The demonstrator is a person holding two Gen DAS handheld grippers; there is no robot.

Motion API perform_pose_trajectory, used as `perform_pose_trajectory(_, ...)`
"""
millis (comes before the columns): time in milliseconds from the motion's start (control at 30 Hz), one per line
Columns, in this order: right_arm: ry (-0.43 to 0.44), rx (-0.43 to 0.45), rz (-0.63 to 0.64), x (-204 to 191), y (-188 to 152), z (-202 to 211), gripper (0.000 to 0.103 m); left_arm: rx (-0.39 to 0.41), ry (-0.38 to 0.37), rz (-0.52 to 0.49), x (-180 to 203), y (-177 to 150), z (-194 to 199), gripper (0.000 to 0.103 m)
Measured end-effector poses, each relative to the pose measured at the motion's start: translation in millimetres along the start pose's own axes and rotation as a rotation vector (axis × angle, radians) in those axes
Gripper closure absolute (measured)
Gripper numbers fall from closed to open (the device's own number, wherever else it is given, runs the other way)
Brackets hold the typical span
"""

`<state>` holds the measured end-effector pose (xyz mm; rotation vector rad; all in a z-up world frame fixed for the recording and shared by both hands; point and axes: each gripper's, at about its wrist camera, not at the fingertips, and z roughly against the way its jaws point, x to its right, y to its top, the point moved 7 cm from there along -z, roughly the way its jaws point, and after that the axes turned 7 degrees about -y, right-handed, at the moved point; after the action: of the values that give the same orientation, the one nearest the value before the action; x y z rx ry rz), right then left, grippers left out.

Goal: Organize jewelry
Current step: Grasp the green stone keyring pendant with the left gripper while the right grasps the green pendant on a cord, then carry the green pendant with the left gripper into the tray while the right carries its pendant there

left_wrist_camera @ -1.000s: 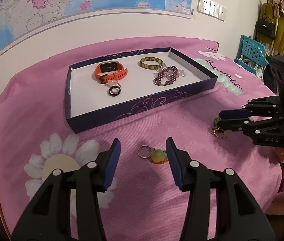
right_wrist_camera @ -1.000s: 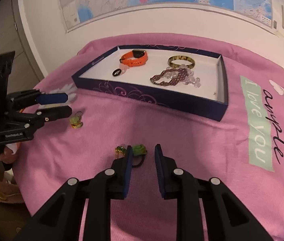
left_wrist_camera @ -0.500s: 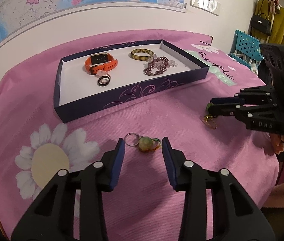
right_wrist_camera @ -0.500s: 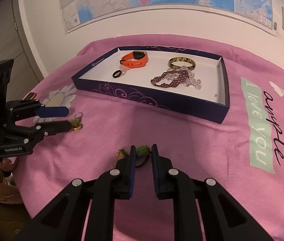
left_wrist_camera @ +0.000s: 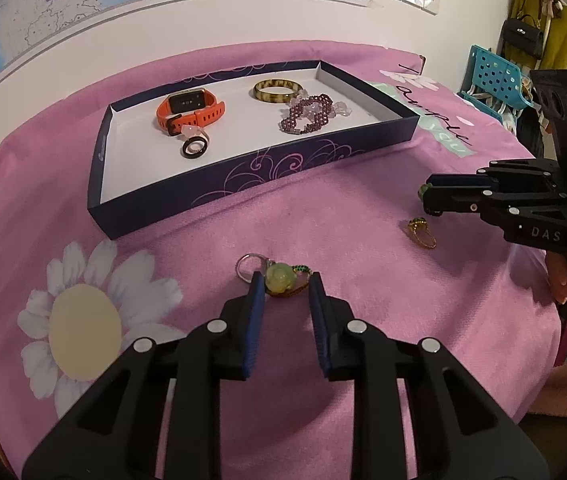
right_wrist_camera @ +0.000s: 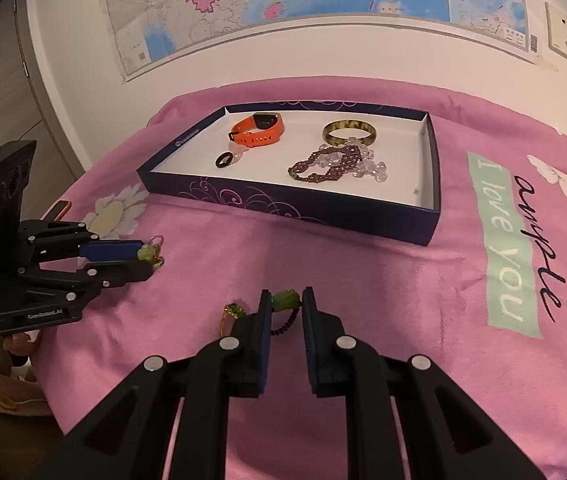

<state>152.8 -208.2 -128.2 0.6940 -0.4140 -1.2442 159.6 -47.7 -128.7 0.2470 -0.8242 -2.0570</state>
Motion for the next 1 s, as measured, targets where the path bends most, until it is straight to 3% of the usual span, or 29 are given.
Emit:
perform_pose_trajectory(200,0.005,0.008,-0.007,-0.7,0.9,1.0,0.089,0.005,-0.003,0.018,-1.6,2.0,-0.3,0.088)
perform_pose_trajectory(533,0.009,0.035,-0.018,0.9,5.5,6.2,0.089,0.033,-0.012,0.027,0.5,3.3,8.4,0.088)
perform_pose_trajectory(1000,0.013,0.107,-0.021,0.7,27.6,19.2,0.089,0.141,-0.013,0.023,1.0,29.3,39.9,0.088)
